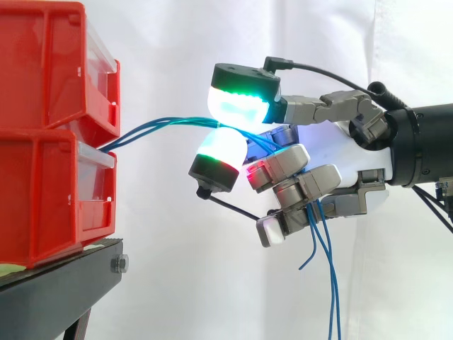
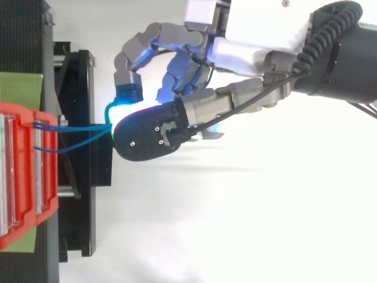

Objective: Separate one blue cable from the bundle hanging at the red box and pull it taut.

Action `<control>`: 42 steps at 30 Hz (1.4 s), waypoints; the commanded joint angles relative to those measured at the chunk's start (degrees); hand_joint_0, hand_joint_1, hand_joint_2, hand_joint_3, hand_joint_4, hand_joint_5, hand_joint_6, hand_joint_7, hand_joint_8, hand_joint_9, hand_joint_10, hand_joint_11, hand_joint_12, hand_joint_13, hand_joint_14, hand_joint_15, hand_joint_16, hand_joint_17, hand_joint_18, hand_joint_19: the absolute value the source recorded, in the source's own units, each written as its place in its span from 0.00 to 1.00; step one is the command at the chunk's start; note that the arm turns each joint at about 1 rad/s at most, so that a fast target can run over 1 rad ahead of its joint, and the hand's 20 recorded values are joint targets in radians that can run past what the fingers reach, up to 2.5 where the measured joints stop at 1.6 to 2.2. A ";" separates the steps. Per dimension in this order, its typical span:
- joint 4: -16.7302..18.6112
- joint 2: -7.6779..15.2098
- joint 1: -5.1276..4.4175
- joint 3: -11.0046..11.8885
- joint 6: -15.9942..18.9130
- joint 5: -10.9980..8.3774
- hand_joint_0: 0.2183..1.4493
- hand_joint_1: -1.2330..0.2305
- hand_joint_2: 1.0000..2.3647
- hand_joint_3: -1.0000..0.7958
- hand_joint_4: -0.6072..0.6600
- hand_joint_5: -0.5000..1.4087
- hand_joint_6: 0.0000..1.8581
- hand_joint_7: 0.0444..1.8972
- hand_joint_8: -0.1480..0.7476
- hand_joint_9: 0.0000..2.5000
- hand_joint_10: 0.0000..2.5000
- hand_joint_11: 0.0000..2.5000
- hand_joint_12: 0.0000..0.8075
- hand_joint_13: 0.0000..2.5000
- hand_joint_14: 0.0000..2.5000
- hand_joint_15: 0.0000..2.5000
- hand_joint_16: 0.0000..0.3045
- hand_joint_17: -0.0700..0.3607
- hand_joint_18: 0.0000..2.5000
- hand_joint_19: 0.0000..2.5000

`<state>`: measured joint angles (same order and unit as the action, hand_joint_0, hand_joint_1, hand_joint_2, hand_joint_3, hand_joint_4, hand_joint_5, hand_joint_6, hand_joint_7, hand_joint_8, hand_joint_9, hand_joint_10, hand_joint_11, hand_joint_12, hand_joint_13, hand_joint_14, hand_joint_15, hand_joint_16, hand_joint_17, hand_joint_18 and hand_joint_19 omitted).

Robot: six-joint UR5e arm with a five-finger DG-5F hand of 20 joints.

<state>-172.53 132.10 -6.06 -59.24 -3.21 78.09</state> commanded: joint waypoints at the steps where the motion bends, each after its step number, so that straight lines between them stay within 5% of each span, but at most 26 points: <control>1: 0.09 0.00 0.00 0.00 -0.13 -0.04 0.45 0.27 0.00 0.29 0.53 0.16 0.52 0.56 0.52 0.41 0.16 0.59 0.40 0.54 0.08 0.67 0.16 0.42 0.35 0.30; 8: 0.09 0.00 -0.09 0.00 -0.22 -0.13 0.39 0.26 0.00 0.28 0.58 0.17 0.52 0.55 0.52 0.42 0.16 0.60 0.40 0.55 0.06 0.68 0.16 0.42 0.35 0.30; 20: 0.09 0.00 -0.62 -0.09 -0.13 -0.39 0.26 0.44 0.00 0.28 0.61 0.18 0.51 0.52 0.55 0.46 0.18 0.58 0.42 0.56 0.13 0.64 0.17 0.43 0.37 0.32; 27: 0.09 0.00 -0.62 -0.09 -0.22 -0.39 0.35 0.36 0.00 0.28 0.59 0.17 0.51 0.54 0.52 0.46 0.15 0.61 0.39 0.56 0.11 0.66 0.16 0.42 0.36 0.32; 33: 0.09 0.00 -0.62 -0.09 -0.13 -0.39 0.39 0.29 0.01 0.42 0.52 0.17 0.52 0.61 0.52 0.46 0.15 0.61 0.40 0.56 0.10 0.66 0.16 0.42 0.36 0.32; 38: 0.09 0.00 -0.62 -0.09 -0.13 -0.39 0.46 0.25 0.00 0.30 0.51 0.17 0.52 0.58 0.52 0.43 0.15 0.61 0.40 0.54 0.08 0.68 0.16 0.42 0.35 0.31; 42: 0.18 0.00 -0.62 -0.09 -0.13 -0.39 0.36 0.25 0.00 0.28 0.59 0.17 0.52 0.52 0.52 0.43 0.14 0.62 0.41 0.54 0.05 0.69 0.16 0.42 0.35 0.31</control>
<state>-172.44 132.10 -6.69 -59.33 -3.36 77.69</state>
